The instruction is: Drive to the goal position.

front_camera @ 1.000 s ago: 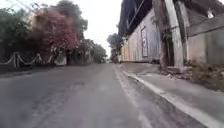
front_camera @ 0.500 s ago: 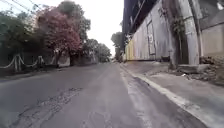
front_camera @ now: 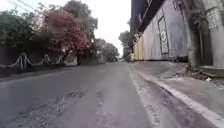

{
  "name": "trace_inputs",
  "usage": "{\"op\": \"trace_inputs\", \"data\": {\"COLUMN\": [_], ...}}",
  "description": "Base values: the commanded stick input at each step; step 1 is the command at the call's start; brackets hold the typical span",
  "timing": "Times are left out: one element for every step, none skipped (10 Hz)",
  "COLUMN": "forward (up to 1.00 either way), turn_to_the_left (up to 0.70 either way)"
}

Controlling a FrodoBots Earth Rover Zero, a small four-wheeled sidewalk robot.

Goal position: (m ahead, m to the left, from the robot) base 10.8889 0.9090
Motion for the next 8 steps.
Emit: {"op": "trace_inputs", "data": {"forward": [1.0, 1.0, 1.0, 1.0, 1.0, 1.0, 1.0, 1.0], "turn_to_the_left": [0.0, 0.0, -0.31, -0.4, -0.4, -0.17, 0.0, 0.0]}}
